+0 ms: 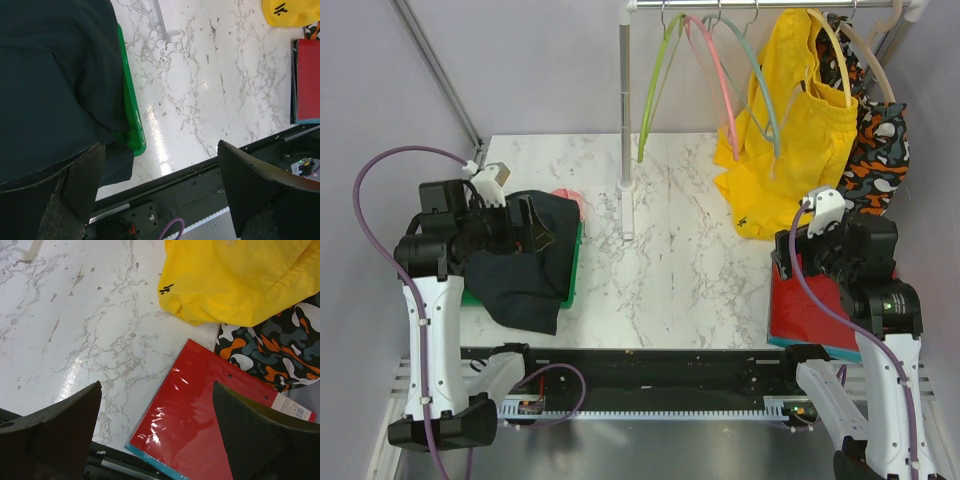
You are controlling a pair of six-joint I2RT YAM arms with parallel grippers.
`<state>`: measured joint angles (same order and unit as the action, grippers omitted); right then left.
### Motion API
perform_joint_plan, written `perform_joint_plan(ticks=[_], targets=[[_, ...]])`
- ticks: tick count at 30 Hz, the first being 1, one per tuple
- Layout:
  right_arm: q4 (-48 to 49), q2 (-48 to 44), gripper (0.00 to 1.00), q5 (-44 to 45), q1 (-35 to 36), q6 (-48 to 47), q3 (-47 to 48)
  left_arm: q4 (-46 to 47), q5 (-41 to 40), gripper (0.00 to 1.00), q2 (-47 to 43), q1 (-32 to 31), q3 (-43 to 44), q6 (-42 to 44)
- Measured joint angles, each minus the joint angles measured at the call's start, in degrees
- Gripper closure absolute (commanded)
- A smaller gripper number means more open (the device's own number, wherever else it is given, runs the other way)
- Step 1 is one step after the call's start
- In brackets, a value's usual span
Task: Place the shorts on the hanger
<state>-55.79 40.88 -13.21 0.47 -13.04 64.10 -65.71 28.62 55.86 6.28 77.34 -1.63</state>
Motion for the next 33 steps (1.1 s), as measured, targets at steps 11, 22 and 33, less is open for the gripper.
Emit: perform_joint_plan(ticks=[11,22,33], targets=[[0.0,-1.0,0.02,-1.1,0.0,-1.1,-1.1,-2.4,-7.1,0.02,20.4,4.6,10.2,9.1],[-0.9,1.9,0.02,-3.9,0.0,-3.3,-1.1,-2.6,-9.2,0.0,34.4,19.8,18.3,17.7],[-0.9,5.6,0.02,-6.1,0.0,-3.7,-1.1,-0.2,-8.6,0.01,35.3,20.4,18.1,20.9]])
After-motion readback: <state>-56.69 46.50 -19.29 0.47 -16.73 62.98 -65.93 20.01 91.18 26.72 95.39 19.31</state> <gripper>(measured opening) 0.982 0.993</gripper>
